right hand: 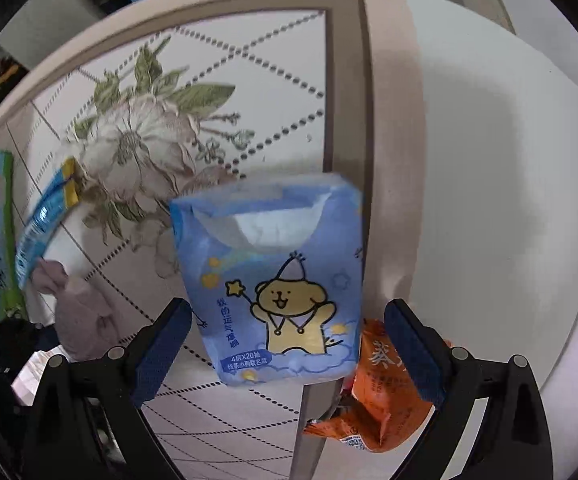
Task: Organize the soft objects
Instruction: 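Grasp the lilac plush sock with the left gripper while the right grasps the blue cartoon tissue pack, then lower the sock and tissue pack into the box and open both grippers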
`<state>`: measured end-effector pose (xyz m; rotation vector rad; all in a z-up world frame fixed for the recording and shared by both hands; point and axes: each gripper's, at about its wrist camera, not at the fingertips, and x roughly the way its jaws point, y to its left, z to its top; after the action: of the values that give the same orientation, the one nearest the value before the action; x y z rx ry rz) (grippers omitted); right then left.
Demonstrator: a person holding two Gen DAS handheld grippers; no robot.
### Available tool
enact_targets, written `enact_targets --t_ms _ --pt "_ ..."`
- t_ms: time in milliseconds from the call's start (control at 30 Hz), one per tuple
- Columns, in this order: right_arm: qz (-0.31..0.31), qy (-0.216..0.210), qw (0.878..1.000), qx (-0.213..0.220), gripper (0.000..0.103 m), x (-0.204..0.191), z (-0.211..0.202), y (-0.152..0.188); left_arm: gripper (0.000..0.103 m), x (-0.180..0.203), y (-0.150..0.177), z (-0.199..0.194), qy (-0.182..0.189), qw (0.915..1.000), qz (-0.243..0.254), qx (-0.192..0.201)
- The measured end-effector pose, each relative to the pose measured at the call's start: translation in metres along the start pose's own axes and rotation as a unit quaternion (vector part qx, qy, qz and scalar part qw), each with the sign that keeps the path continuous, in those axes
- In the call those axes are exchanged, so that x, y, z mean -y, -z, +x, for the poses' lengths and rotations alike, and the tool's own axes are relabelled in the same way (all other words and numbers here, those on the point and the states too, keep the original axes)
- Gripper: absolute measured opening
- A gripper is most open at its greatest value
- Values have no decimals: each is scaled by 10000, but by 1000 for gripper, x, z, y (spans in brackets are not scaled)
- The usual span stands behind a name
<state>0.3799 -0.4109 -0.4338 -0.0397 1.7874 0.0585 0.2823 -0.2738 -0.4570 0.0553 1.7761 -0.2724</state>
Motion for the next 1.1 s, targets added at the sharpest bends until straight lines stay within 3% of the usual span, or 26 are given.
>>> enact_targets --t_ms 133,167,267,367,533,767,900,1100 --pt "134 195 9997 37 95 -4 6 3 35 -7 2 -7 40 9999 -105 110" --pt "178 267 9995 47 79 -6 7 4 34 -10 5 -9 30 9998 -112 135" --pt "277 379 9987 205 56 -16 4 10 34 -40 11 -30 61 9996 -162 242" --pt "389 460 9977 321 48 -28 -3 20 34 -50 18 -46 147 9991 -207 347" --pt "719 190 9957 550 45 -45 -24 48 34 -70 40 -94 387 9963 -199 743" --pt "967 -359 9887 1092 45 -83 -86 101 34 -105 89 -197 758 9853 -149 1524" --pt "846 -629 9838 1451 45 -124 -134 132 34 -143 125 -251 771 9798 -195 1835" --pt "480 -1209 9769 1694 45 -226 -183 155 34 -219 150 -272 718 9764 -530 1967"
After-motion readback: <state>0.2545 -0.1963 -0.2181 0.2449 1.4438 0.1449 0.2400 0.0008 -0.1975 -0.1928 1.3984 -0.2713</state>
